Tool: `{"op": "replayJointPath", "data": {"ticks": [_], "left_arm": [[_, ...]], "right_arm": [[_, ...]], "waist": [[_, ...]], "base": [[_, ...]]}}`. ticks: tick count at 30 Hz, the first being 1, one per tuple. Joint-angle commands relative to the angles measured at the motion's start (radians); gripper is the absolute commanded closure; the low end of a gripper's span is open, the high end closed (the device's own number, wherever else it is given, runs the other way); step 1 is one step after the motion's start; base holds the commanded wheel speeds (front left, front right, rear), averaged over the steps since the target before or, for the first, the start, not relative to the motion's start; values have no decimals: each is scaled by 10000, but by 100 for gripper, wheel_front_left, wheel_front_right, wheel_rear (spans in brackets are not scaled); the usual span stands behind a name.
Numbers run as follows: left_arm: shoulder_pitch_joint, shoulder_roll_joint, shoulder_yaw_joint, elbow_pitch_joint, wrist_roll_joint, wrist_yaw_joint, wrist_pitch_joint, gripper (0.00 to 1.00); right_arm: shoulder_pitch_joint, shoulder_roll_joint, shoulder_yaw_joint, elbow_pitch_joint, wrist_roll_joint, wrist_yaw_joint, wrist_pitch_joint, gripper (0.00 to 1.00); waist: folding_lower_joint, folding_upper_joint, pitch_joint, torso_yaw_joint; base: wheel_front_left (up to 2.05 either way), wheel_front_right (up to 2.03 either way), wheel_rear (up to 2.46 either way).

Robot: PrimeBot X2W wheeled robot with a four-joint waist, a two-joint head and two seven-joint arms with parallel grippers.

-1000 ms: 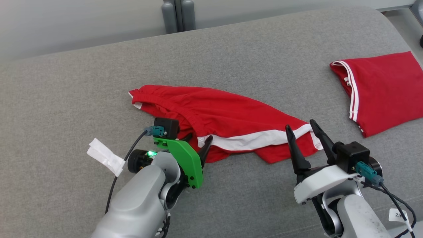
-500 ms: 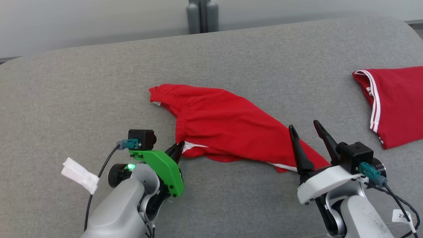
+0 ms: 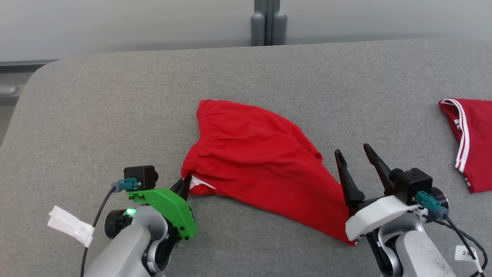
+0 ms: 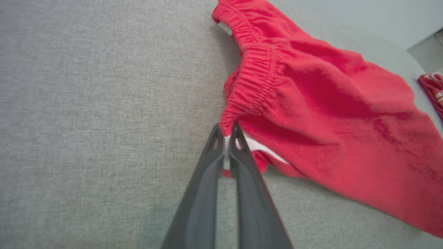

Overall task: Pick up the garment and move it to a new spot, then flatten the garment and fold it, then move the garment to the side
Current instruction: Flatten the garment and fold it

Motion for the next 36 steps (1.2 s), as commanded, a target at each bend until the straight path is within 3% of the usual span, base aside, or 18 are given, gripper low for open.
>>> {"op": "replayJointPath", "data": {"ticks": [1, 6, 11, 16, 26, 36], "left_arm": [[194, 161, 39, -63, 13, 123, -95, 0], [483, 276, 287, -309, 10, 207, -726, 0], [933, 454, 778, -696, 60, -82, -2232, 0], [1390, 564, 1647, -1278, 568, -313, -2889, 0], [3115, -268, 4752, -3629, 4106, -1135, -2884, 0], [4040, -846, 5649, -3661, 5440, -1669, -2887, 0]], "right_arm": [[73, -20, 4, -43, -52, -16, 19, 0], [95, -9, 22, -32, -46, -16, 25, 0], [177, -14, -47, -9, -24, -16, 30, 0], [257, -35, -118, -44, -41, -16, 62, 0], [471, -63, -247, -6, 2, -16, 131, 0], [732, -30, -530, 214, 1, -16, 475, 0]], "waist": [[0, 0, -36, 75], [0, 0, -100, 171], [0, 0, -224, 264], [0, 0, -376, 363], [0, 0, -886, 526], [0, 0, -1112, 499]], "base": [[0, 0, 0], [0, 0, 0], [0, 0, 0], [0, 0, 0], [0, 0, 0], [0, 0, 0]]}}
